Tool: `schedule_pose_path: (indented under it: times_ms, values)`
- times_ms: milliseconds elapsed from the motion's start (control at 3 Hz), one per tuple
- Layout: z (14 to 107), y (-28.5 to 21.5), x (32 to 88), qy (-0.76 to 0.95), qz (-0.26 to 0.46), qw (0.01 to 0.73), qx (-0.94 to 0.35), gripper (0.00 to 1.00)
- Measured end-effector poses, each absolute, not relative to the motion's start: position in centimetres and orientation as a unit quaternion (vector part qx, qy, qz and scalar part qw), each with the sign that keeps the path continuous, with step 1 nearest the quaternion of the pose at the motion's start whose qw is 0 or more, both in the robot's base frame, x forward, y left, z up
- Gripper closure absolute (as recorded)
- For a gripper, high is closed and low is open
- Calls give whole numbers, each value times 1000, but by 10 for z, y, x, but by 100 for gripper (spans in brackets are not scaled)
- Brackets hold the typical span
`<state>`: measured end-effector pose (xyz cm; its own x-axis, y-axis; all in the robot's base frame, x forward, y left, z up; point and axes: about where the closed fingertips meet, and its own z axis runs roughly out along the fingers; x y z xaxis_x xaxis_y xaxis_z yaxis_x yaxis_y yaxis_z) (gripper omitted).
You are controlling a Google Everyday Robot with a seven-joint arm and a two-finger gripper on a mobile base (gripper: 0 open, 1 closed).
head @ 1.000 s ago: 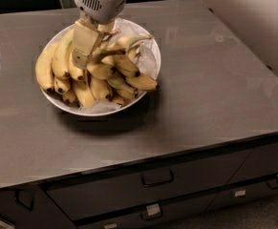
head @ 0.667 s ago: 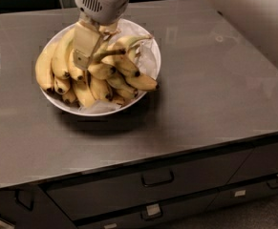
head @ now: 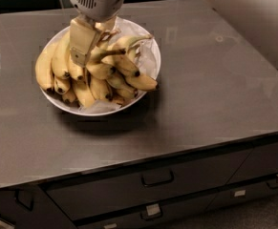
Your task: Pick banana from white bowl
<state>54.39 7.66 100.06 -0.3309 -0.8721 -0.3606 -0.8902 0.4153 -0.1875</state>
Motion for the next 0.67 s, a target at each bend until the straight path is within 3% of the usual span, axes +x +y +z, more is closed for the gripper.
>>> schedule_pose_path:
  times_ms: [667]
  values:
    - [991,92,553,809,21,189,-557,31]
